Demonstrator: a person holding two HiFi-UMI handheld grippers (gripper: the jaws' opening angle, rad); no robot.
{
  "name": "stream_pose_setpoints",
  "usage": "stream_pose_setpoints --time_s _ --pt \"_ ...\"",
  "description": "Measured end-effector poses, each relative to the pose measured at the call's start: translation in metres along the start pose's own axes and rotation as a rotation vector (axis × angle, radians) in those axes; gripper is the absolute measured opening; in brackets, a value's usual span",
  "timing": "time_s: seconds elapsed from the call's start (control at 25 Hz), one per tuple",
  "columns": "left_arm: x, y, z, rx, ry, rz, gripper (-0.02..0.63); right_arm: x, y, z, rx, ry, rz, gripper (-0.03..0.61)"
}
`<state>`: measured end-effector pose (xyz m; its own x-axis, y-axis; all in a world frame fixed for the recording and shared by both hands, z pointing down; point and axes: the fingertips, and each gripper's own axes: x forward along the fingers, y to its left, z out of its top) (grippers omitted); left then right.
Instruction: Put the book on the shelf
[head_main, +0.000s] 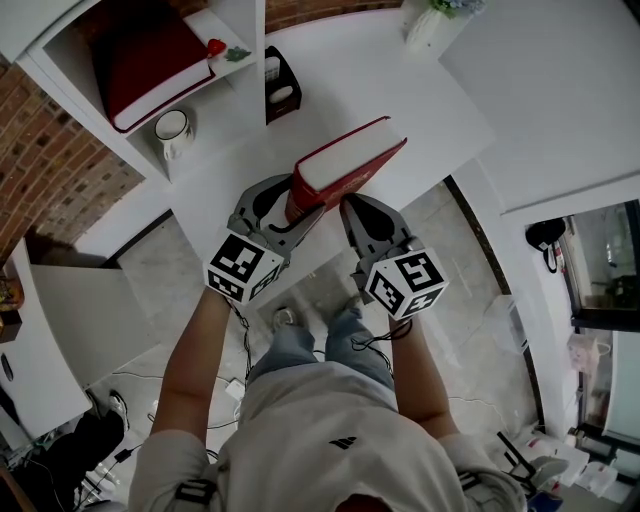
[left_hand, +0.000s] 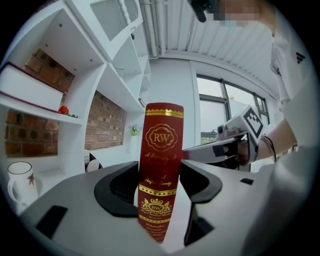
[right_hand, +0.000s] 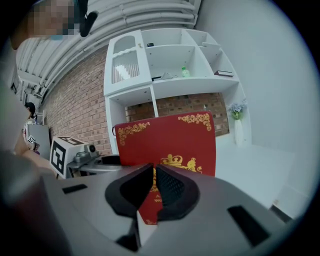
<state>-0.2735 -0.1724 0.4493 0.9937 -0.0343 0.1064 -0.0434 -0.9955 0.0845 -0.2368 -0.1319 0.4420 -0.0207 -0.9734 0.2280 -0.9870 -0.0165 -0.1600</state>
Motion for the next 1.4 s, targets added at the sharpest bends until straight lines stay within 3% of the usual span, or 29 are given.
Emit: stream_pose_setpoints --time_s 0.24,0.36,0.64,1.4 --pt "0.007 -0.005 -0.005 0.04 -0.029 0.069 0.264 0.003 0.003 0.0 -0.009 0.007 0.008 0.026" --pt "0.01 -0.001 -0.003 0.016 -0.049 0.094 0.264 0.003 0.004 0.0 -0.013 0.012 0.013 0.026" --pt "0.015 -0.004 0.002 0.042 -0.032 0.138 0.245 -0.003 0.002 0.001 -0.012 0.008 0.005 0.026" --pt "0.024 -0.014 0.048 0.016 -0.13 0.21 0.234 -0.035 -0.016 0.023 -0.013 -0.058 -0.023 0.025"
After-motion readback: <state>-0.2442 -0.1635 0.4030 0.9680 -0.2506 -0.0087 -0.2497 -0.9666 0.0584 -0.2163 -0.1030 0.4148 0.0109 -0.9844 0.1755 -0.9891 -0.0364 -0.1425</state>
